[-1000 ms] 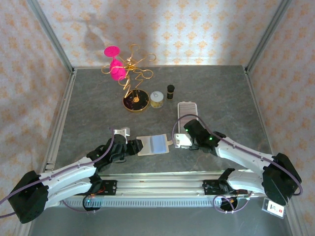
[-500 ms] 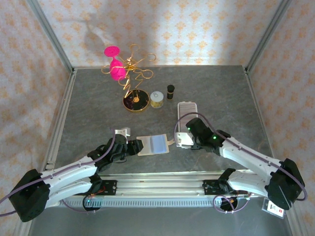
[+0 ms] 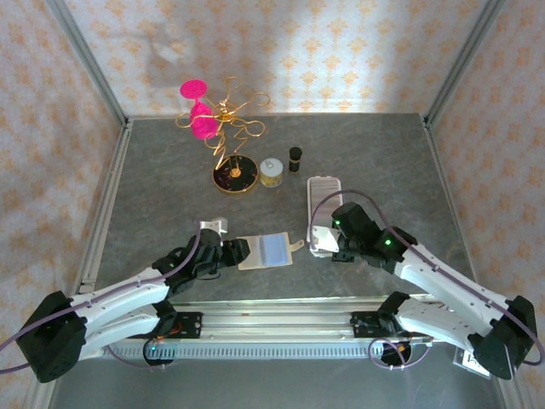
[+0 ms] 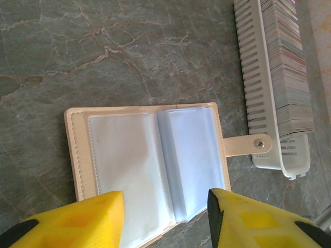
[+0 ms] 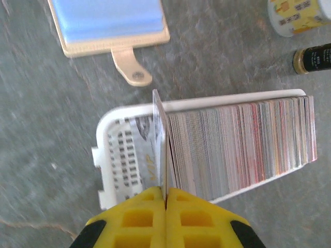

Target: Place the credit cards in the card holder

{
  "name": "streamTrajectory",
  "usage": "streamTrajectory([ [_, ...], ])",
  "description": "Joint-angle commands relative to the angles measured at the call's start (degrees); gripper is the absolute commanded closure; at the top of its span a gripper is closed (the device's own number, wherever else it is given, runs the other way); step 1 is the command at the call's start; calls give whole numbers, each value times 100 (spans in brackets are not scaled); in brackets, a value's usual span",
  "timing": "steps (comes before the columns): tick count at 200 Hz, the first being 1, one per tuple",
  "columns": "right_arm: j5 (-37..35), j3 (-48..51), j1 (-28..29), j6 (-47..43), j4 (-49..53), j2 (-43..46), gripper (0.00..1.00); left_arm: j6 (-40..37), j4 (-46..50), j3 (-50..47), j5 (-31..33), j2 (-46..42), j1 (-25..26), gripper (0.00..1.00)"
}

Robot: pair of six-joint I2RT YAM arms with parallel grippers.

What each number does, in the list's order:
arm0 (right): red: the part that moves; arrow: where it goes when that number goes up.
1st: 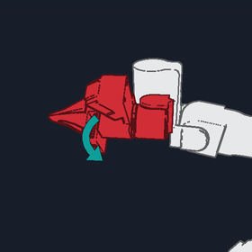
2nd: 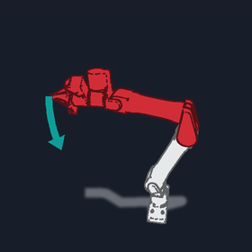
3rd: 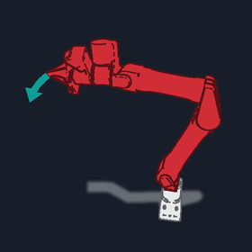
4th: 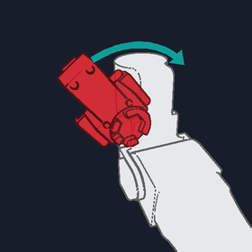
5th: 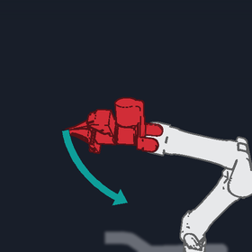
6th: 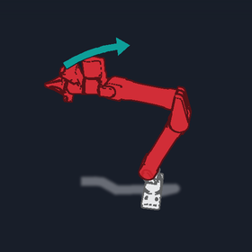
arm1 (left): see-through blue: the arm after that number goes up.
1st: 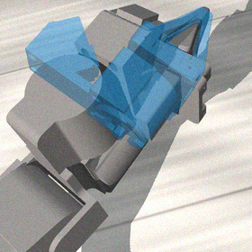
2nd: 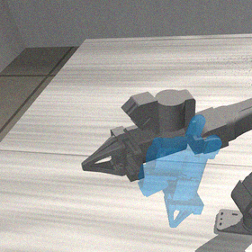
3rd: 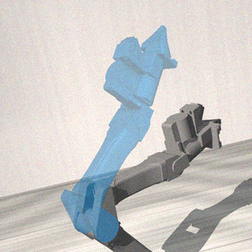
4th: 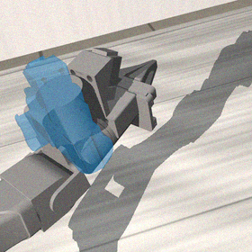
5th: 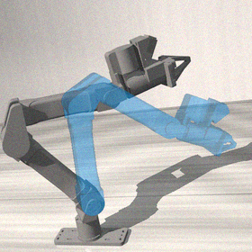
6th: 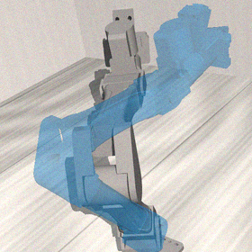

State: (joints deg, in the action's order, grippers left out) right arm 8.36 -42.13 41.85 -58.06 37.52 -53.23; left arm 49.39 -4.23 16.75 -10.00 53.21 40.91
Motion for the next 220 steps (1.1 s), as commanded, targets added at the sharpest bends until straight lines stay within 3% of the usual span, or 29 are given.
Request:
streamTrajectory([
  [1, 649, -279, -19, 1418, -590, 329, 100, -97, 345, 220, 152, -115, 18, 51],
  [40, 1041, -448, -18, 4519, -1822, 341, 100, -53, 465, 378, 208, -103, 23, 48],
  [60, 942, -676, -19, 5252, -1599, 87, 100, -54, 515, 439, 208, -33, 22, 47],
  [83, 1124, -902, -18, 5236, -1219, -27, 100, -43, 577, 447, 227, 31, 18, 47],
  [144, 898, -1040, -18, 4276, -642, -13, 100, -130, 410, 539, 125, 202, 22, 48],
  [183, -812, -844, -1, 2238, 225, -120, 100, -209, 197, 460, 99, 303, 18, 51],
  [220, -1681, -42, -8, 762, 87, 32, 100, -269, 55, 340, -8, 265, 23, 52],
])
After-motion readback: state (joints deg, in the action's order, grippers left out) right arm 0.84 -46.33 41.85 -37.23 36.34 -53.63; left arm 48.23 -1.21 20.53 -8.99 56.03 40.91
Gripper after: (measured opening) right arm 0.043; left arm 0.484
